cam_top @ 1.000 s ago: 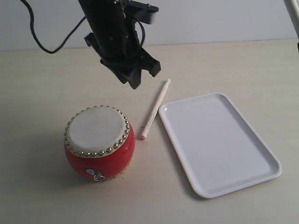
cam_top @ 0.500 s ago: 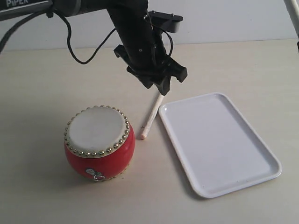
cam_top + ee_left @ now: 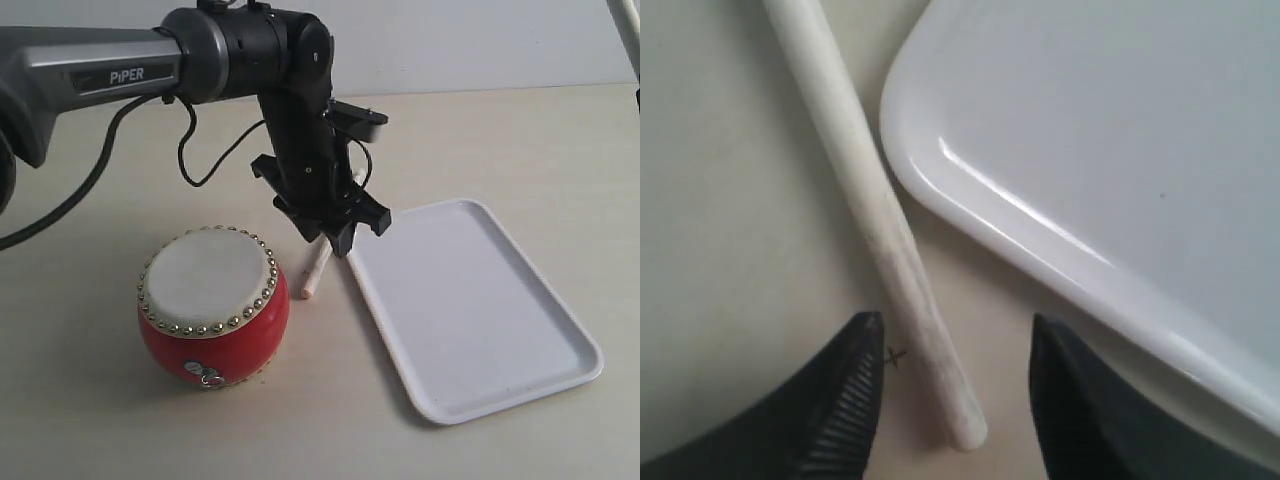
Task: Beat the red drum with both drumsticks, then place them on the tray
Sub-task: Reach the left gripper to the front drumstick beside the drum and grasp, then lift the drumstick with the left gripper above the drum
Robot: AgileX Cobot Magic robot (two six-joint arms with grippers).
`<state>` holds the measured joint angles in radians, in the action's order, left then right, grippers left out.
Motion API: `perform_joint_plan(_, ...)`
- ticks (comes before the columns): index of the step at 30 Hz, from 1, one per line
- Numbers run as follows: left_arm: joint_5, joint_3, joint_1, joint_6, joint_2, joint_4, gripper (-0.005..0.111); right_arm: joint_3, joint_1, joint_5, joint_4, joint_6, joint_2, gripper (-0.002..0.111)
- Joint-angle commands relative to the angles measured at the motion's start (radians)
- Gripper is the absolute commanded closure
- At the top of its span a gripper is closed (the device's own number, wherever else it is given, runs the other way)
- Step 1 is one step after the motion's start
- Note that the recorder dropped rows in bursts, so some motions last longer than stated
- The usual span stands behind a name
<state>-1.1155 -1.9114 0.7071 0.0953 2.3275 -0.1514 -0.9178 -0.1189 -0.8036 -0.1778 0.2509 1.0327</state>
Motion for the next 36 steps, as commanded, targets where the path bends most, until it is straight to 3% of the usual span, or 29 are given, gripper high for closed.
perform_joint_plan(1,0.018,-0.007,0.003,0.002,0.021,0.005,0.061,0.003,0.002,0.016,-0.006,0.009,-0.009,0.108)
perform_joint_plan(9,0.082,-0.007,0.003,0.002,0.028,0.022,0.061,0.003,0.002,0.016,-0.006,0.012,-0.009,0.108)
perform_joint_plan(32,0.005,-0.007,0.003,-0.004,0.074,0.040,0.061,0.003,0.002,0.020,-0.003,0.016,-0.009,0.108)
perform_joint_plan(34,-0.003,-0.007,0.001,-0.004,0.074,0.040,0.065,0.003,0.002,0.020,-0.003,0.016,-0.009,0.108)
perform_joint_plan(36,-0.010,-0.007,0.001,-0.004,0.074,0.040,0.084,0.003,0.002,0.020,-0.003,0.016,-0.009,0.108)
